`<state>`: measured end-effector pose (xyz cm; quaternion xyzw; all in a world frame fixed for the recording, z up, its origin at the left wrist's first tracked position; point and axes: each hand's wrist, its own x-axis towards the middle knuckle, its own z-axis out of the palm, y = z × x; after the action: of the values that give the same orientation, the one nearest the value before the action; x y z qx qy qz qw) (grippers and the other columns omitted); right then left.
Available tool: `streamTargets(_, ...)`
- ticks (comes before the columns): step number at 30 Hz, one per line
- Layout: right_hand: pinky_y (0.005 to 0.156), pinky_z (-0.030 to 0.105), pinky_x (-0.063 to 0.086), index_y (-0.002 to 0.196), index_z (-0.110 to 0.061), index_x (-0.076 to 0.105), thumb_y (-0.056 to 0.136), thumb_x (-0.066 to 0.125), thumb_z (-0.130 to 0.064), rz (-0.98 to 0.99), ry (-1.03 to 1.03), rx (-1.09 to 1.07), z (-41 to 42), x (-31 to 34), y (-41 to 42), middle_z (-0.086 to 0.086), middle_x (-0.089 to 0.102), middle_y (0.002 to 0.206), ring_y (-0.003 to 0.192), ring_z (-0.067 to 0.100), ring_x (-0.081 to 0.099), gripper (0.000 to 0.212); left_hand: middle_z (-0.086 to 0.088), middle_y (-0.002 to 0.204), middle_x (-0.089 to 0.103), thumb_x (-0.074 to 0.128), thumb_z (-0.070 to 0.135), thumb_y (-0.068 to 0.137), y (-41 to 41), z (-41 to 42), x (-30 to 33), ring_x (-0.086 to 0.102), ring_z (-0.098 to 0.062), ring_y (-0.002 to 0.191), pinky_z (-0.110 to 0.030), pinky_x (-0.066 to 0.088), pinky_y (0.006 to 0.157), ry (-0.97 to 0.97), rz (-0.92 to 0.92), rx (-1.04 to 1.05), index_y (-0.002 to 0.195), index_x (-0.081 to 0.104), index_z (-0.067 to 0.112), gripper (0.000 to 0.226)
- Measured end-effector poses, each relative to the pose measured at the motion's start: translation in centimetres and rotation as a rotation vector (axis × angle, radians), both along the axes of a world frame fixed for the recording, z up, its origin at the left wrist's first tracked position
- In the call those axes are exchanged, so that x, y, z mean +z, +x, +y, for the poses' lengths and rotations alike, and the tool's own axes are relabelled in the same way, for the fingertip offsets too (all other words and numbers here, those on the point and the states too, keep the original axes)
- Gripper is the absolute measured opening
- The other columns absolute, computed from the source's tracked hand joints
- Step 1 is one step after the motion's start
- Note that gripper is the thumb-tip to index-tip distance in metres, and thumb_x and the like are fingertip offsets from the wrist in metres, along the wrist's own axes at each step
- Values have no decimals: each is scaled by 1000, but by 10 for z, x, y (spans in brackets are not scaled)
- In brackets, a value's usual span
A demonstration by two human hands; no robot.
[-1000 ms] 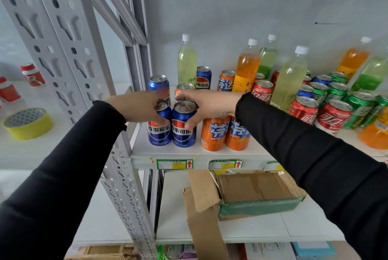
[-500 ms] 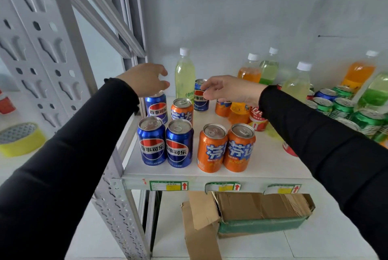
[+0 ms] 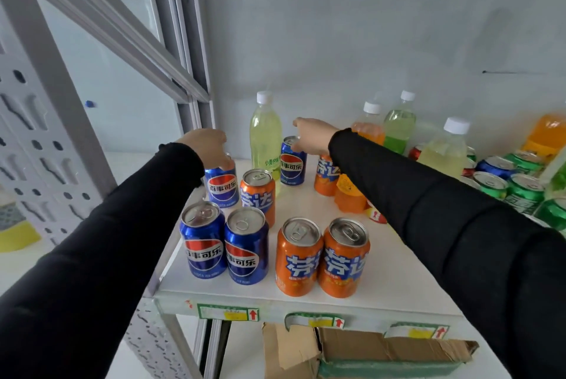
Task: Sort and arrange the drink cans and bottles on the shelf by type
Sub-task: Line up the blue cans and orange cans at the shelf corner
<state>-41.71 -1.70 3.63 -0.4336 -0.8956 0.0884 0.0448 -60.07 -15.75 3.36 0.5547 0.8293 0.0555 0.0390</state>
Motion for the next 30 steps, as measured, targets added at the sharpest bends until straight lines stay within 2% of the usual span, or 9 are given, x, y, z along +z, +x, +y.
streamTargets(3,91,41,56,139,-2,46,96,65,-29,-131,2,-14,18,-8,-18,17,60,133,113,34,63,54,-10,144,52,65,33,93,-5,3,-7,49,-30,131,-39,40,107,-40,-16,22,144,47,9,59)
streamTargets(6,81,37,55,126,-1,59,91,70,-33,-199,-18,8,27,-12,-27,15,68,120,98,30,66,48,-10,145,52,70,32,90,-10,5,-10,48,-31,132,-40,40,109,-45,-27,29,144,47,10,62)
streamTargets(9,84,39,56,123,-2,62,91,70,-34,-201,-20,15,33,-15,-30,15,70,117,103,32,68,47,-11,141,55,70,30,90,-12,7,-11,50,-31,129,-40,40,107,-63,-39,38,140,52,10,57)
streamTargets(12,85,41,60,121,-4,62,88,73,-37,-181,-26,21,39,-18,-30,14,71,114,100,33,70,48,-8,130,62,73,34,86,-11,9,-13,58,-27,113,-33,50,88,-81,-53,31,133,57,12,54)
streamTargets(15,84,44,60,126,-8,54,85,74,-41,-174,-9,43,38,-23,-27,10,67,116,99,32,69,57,-6,121,62,75,33,85,-6,8,-14,56,-24,96,-25,46,59,-101,-120,30,128,55,14,51)
streamTargets(19,77,40,59,121,-13,53,81,77,-43,-170,117,76,25,-18,-17,10,65,115,93,30,66,55,-7,118,65,77,32,84,-6,9,-18,56,-22,93,-30,45,77,-68,-122,24,125,55,13,51)
streamTargets(22,68,33,46,114,-15,58,80,76,-47,-188,266,113,0,11,0,6,67,107,87,27,59,50,-6,111,65,76,33,84,-6,5,-17,59,-23,92,-31,48,76,-54,-124,24,122,56,13,47)
streamTargets(25,67,33,46,110,-20,60,75,76,-58,-175,361,107,-40,52,29,-2,66,99,86,24,62,54,-3,106,67,75,30,84,-9,0,-11,64,-25,93,-35,56,79,-51,-127,8,112,63,13,35)
streamTargets(30,72,33,45,118,-27,58,74,75,-60,107,259,225,-95,100,42,-8,62,105,93,19,58,57,-11,107,68,68,24,87,-3,-21,15,63,-33,100,-39,53,87,47,17,49,109,64,6,28)
